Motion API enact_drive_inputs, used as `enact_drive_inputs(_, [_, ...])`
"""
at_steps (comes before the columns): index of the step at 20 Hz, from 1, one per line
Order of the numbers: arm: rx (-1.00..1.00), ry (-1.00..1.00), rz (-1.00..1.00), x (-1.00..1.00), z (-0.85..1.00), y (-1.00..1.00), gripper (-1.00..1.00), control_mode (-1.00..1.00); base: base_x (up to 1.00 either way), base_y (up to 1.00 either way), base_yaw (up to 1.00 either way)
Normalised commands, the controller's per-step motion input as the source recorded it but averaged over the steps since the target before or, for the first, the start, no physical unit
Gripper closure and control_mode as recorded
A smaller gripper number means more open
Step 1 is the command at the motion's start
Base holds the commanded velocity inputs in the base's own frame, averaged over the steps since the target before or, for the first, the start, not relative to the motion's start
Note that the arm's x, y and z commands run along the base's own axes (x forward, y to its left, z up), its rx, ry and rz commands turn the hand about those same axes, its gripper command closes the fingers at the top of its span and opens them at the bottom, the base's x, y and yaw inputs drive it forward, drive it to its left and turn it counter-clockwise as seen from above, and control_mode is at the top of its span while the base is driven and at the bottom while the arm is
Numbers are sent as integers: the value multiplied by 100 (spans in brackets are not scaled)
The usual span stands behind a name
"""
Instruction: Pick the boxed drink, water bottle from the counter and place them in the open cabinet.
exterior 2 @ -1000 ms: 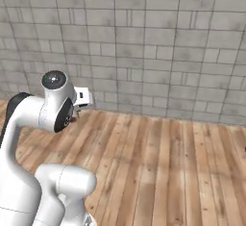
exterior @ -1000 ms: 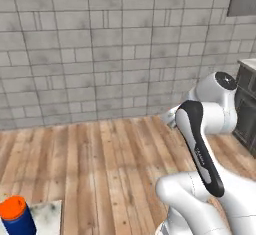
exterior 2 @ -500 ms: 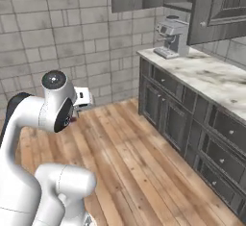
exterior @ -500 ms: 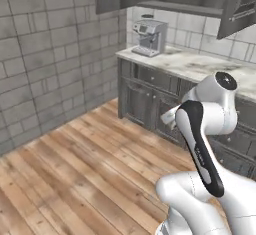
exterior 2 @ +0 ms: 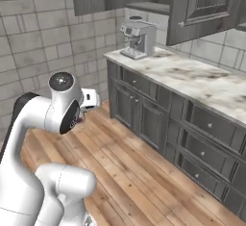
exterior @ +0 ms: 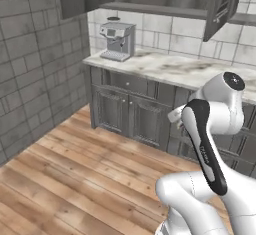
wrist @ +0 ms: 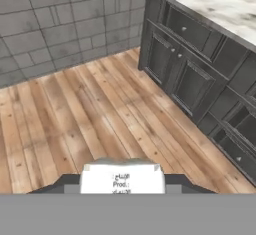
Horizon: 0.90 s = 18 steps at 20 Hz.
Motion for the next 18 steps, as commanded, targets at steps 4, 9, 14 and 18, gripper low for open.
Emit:
enact_drive_inputs(4, [0,0,0,0,0,0,100,100,82,34,-16])
enact_drive_inputs(9, [0,0,0,0,0,0,100,100,82,34,-17])
enact_drive_inputs(14, [0,0,0,0,0,0,100,100,80,37,-25])
enact_drive_inputs(18, [0,0,0,0,0,0,100,100,76,39,-30])
